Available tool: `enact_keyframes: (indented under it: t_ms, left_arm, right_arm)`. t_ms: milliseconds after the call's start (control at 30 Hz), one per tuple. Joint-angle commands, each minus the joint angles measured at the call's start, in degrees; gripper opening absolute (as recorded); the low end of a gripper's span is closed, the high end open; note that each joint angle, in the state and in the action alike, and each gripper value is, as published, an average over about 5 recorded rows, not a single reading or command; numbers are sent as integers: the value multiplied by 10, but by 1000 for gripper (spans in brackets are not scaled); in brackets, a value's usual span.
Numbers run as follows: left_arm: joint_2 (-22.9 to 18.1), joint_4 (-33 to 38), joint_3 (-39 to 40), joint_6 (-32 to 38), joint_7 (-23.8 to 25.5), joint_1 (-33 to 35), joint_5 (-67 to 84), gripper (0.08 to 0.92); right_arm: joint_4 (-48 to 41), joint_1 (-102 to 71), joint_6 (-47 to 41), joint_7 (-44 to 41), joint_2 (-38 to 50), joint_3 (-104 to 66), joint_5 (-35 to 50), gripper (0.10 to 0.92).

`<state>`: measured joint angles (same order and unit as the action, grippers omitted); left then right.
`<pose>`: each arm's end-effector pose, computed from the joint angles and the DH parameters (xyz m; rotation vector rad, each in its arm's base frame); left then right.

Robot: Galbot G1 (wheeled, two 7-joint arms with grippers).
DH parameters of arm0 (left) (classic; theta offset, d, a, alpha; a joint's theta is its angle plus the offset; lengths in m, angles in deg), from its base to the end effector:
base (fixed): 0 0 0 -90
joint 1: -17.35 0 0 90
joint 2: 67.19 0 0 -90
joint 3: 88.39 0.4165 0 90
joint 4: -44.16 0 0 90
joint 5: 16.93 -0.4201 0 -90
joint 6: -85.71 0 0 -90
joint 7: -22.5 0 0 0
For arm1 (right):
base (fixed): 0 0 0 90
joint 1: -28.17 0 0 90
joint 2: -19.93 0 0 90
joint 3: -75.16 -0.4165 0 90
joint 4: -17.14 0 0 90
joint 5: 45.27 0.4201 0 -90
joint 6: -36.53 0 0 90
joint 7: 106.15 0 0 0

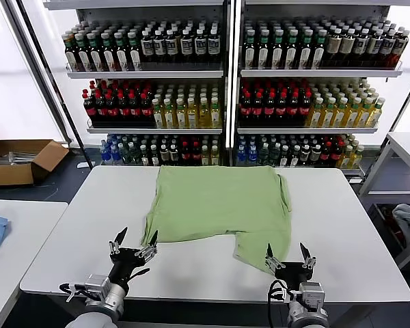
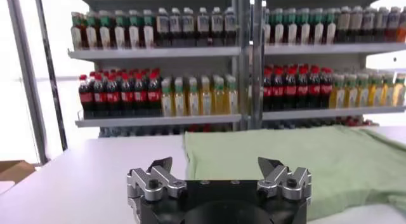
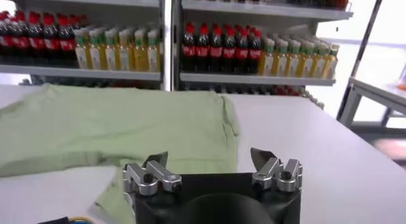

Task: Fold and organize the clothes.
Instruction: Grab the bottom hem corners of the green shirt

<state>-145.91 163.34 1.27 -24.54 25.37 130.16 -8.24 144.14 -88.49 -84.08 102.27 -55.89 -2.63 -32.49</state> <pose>0.2578 0.0435 -0.3332 -0.1928 -2.8854 -0.0542 0.2141 0.0287 -0.3045 -0.1943 -2.7279 0.0954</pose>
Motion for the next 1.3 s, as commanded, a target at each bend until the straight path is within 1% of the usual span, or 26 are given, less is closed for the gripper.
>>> enact_keyframes:
  t_ms: [33,433,600,867,1300]
  left_arm:
    - [63,-66,8,-44,3,-48,37,823]
    - [73,-138,38,-35,-2,-111,57,823]
    - [77,-155,49,-33,-2,-128,60,823]
    - [77,-167,60,-34,-1,-135,58,823]
    - [68,-171,61,-35,2,-121,46,823]
  right_arm:
    - [-5,2,-25,34,-24,3,-2,823]
    - [-40,14,-25,42,-58,13,-30,823]
    - [-57,27,-25,45,-70,17,-34,823]
    - [-90,44,-25,46,-85,25,-31,823]
    - [-115,45,-25,43,-86,27,-6,823]
